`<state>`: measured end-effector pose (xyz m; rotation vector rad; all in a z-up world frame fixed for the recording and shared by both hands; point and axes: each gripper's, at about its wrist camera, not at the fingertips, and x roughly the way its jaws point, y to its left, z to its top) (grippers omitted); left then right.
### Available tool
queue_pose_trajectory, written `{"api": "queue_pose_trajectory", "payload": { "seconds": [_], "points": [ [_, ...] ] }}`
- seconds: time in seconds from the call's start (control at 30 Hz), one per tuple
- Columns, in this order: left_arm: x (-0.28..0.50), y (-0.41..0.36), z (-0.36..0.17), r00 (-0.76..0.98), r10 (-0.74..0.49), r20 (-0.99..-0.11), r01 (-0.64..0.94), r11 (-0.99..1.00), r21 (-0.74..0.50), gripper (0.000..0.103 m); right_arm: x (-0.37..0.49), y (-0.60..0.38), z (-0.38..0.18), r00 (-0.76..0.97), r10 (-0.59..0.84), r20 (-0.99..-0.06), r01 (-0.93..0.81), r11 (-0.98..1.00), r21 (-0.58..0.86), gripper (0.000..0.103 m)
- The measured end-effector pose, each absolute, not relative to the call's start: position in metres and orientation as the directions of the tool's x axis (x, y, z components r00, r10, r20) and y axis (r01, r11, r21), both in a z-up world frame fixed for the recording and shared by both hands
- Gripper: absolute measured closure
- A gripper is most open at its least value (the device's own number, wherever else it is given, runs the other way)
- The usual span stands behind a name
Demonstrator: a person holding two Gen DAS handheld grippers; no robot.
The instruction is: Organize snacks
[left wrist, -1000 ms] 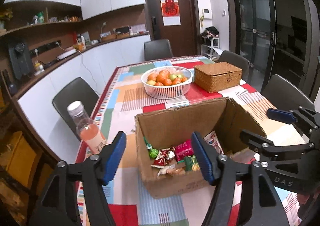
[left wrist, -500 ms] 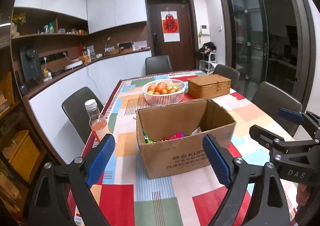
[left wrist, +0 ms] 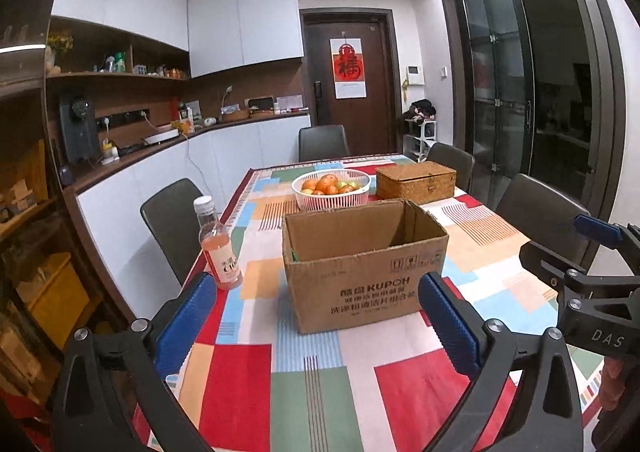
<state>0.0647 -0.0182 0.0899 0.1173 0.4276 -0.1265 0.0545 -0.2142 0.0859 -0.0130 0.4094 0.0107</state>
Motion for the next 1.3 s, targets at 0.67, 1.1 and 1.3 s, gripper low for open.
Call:
{"api": "queue_pose_trajectory", "payload": {
  "seconds": [0.67, 1.1, 1.3],
  "points": [
    [0.035, -0.013, 0.094, 0.916, -0.06, -0.396, 0.096, 0.993, 0.072, 0.0, 0.022, -0.213, 0.09, 0.93, 0.03, -0.367, -0.04, 0.999, -0.02, 0.009],
    [0.033, -0.012, 0.094, 0.922, -0.06, -0.384, 0.095, 0.993, 0.074, 0.0, 0.022, -0.214, 0.089, 0.927, 0.032, -0.373, -0.044, 0.999, -0.024, 0.009],
    [0.035, -0.01, 0.093, 0.92, -0.054, -0.388, 0.088, 0.994, 0.071, 0.0, 0.024, -0.213, 0.088, 0.924, 0.03, -0.38, -0.043, 0.999, -0.027, 0.009]
  ]
}}
